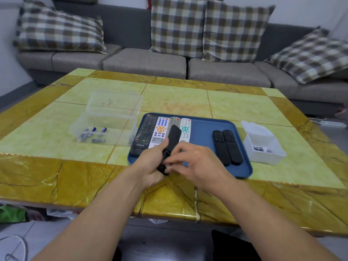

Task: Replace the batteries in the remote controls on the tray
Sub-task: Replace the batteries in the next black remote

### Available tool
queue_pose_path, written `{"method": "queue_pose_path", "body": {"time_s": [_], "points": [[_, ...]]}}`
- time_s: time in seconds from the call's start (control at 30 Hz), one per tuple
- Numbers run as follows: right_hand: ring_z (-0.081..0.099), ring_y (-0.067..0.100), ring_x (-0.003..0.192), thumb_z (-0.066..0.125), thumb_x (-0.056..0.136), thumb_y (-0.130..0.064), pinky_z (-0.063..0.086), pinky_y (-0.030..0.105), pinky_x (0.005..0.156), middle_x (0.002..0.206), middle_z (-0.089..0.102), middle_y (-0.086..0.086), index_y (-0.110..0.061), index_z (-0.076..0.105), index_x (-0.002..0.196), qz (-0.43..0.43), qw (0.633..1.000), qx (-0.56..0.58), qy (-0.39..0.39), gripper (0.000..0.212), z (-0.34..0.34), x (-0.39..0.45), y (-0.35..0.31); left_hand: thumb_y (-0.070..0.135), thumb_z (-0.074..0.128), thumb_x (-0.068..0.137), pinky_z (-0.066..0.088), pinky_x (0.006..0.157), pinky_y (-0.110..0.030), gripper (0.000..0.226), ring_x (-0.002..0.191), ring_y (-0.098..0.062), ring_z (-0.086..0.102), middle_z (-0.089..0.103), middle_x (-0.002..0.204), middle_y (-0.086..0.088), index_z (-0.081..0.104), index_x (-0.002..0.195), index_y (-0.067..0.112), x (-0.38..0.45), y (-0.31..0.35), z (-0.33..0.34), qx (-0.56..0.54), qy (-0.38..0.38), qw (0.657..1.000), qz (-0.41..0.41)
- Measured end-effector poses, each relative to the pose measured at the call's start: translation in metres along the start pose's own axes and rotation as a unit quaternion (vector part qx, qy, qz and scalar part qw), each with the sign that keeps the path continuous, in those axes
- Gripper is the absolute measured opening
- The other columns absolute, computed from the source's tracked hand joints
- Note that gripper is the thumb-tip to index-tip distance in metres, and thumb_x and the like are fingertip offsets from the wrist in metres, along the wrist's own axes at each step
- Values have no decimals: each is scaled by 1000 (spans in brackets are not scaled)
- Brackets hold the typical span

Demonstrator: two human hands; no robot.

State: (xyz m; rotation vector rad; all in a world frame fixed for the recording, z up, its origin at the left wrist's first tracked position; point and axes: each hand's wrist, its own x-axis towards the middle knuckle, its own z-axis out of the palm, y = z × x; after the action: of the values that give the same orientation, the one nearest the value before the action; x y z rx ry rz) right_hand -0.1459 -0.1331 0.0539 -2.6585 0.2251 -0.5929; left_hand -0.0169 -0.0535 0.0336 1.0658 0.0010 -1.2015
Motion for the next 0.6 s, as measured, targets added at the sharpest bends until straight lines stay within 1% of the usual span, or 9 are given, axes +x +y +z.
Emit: {"method": "queue_pose_path", "body": {"time_s": [0.07, 0.1, 0.17, 0.23, 0.3, 0.37, 0.47, 0.53, 0.6], "points": [[60, -4, 66, 71, 91, -18, 46, 12, 62, 96, 70, -4, -12, 76, 100, 100, 971, 212, 47, 12, -9, 1, -7, 36, 54, 103, 57, 51, -36, 39, 72, -29, 63, 66, 90, -17, 67, 114, 1, 2, -2, 0, 11, 6, 1000, 18], [56, -3, 55, 66, 95, -14, 43, 10, 55, 94, 72, 3, -3, 70, 102, 160, 931, 321, 69, 14, -17, 1, -8, 38, 54, 103, 61, 58, -42, 41, 72, -29, 65, 65, 88, -17, 67, 115, 2, 4, -4, 5, 20, 6, 1000, 23], [35, 6, 39, 54, 102, -20, 27, 16, 40, 88, 73, 10, 0, 57, 103, 262, 848, 449, 106, 20, -28, 0, 4, 40, 53, 102, 62, 74, -48, 40, 67, -27, 66, 63, 83, -14, 67, 111, 4, 6, -7, 8, 29, 26, 999, 37], [21, 12, 43, 49, 105, -27, 13, 23, 41, 74, 67, 7, -10, 54, 98, 335, 801, 472, 155, 19, -47, -4, 31, 42, 54, 102, 62, 77, -47, 39, 66, -25, 66, 64, 82, -13, 66, 108, 5, 8, -8, 13, 28, 40, 998, 49], [23, 12, 48, 49, 104, -28, 13, 23, 41, 67, 53, 2, -15, 56, 99, 403, 778, 441, 196, 15, -75, -8, 64, 42, 54, 102, 63, 73, -46, 40, 70, -25, 66, 66, 81, -13, 65, 108, 4, 10, -8, 20, 22, 37, 998, 54], [28, 11, 51, 53, 102, -25, 16, 21, 41, 68, 47, -1, -17, 59, 101, 454, 793, 365, 176, 10, -100, -12, 96, 41, 54, 102, 63, 71, -46, 39, 73, -26, 66, 69, 78, -14, 66, 108, 4, 10, -8, 24, 16, 35, 997, 61], [32, 15, 56, 50, 102, -18, 22, 25, 45, 78, 51, 4, -14, 61, 104, 514, 829, 205, 82, 12, -130, -17, 137, 42, 53, 102, 62, 71, -47, 40, 77, -26, 66, 69, 81, -15, 66, 107, 5, 12, -10, 32, 19, 32, 997, 64], [35, 18, 58, 46, 100, -6, 23, 28, 48, 84, 55, 13, -8, 59, 113, 531, 840, 111, 14, 18, -143, -17, 158, 42, 53, 102, 63, 71, -47, 40, 79, -26, 66, 69, 82, -15, 66, 106, 4, 14, -11, 34, 24, 30, 997, 64], [38, 24, 61, 51, 95, 5, 23, 28, 49, 85, 57, 23, 4, 60, 110, 536, 841, 21, -69, 18, -146, -16, 171, 43, 54, 101, 63, 75, -47, 41, 79, -26, 67, 70, 82, -14, 67, 108, 5, 17, -11, 34, 31, 32, 997, 66]]}}
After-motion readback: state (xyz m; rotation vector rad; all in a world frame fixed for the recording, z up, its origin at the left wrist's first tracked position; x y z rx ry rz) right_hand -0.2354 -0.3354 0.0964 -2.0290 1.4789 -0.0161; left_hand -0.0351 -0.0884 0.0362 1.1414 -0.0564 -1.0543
